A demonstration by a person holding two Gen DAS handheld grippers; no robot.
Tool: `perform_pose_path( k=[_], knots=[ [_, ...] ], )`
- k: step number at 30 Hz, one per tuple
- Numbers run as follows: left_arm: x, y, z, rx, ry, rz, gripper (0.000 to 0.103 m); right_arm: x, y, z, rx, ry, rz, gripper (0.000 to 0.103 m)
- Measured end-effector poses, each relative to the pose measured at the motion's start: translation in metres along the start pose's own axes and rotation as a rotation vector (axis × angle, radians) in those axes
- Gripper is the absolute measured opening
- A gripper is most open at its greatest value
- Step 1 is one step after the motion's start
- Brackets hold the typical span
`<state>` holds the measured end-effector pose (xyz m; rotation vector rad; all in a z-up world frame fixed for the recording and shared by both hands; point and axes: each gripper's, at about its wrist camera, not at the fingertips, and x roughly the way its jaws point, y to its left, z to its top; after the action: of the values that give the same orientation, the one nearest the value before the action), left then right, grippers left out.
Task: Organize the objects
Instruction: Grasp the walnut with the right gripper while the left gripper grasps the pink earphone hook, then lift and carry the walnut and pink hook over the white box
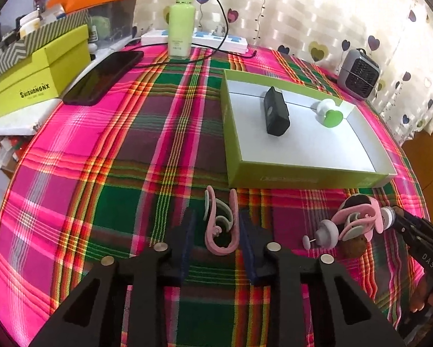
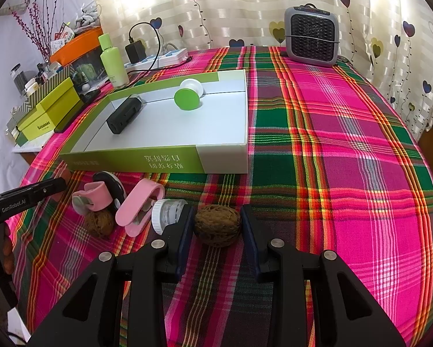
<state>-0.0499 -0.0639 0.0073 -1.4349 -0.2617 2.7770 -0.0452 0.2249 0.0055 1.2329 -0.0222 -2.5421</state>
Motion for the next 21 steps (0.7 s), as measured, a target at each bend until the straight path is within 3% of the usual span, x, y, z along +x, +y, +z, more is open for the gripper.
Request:
perform_pose_path(
  k=[3, 21],
  knots=[
    [0.0000, 0.0011, 0.0000, -0.003, -0.001, -0.002, 0.022, 0.0003, 0.0000, -0.0003, -0.001, 0.000, -0.002, 0.034],
    [-0.0054, -0.0031, 0.0017, 0.015, -0.019, -0.012, 0.022, 0.0005, 0.0006, -0.0004, -0.005, 0.000, -0.007, 0.034]
  ],
)
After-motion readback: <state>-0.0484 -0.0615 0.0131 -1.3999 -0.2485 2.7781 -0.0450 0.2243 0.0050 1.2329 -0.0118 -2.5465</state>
